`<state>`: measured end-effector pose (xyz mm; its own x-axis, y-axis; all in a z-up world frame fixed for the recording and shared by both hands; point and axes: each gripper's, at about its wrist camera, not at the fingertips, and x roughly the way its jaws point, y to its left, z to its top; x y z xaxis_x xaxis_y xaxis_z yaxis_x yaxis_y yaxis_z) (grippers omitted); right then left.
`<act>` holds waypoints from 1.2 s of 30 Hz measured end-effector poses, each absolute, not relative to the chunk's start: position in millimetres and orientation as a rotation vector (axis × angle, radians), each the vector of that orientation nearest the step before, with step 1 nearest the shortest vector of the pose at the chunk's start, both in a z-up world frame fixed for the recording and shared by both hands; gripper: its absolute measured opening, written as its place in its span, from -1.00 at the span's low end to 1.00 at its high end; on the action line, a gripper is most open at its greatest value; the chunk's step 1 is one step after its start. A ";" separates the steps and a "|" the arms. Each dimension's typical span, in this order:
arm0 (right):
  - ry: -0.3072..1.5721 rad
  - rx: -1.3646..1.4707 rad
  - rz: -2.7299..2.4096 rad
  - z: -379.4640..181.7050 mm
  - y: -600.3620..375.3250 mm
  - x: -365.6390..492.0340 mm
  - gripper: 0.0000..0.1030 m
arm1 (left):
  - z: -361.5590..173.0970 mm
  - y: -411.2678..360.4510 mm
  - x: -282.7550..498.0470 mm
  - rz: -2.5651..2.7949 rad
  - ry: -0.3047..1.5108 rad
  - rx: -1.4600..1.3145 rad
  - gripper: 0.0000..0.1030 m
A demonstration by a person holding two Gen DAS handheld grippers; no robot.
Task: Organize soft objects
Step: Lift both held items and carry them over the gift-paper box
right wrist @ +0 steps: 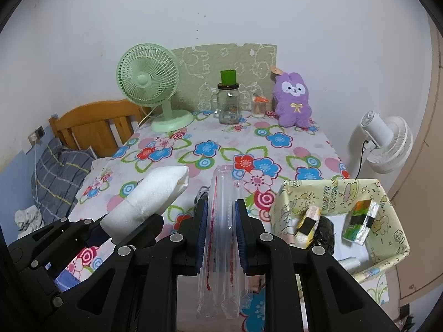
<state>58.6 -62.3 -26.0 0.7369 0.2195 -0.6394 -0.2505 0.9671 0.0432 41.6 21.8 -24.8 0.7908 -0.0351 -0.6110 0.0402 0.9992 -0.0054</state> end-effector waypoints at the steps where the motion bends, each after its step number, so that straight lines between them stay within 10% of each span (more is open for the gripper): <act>1: 0.697 -0.048 0.259 -25.3 -63.4 59.4 -0.56 | -24.5 20.5 42.3 -0.043 0.657 0.011 -0.52; 36: 0.660 -0.026 0.155 -16.6 -153.7 85.9 -0.56 | -16.5 -69.0 77.0 -0.137 0.635 0.059 -0.52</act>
<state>85.9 -153.7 -16.6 0.7792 0.1350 -0.6121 -0.1513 0.9882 0.0254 77.0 -69.0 -16.5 0.7963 -0.1095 -0.5949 0.1455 0.9893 0.0127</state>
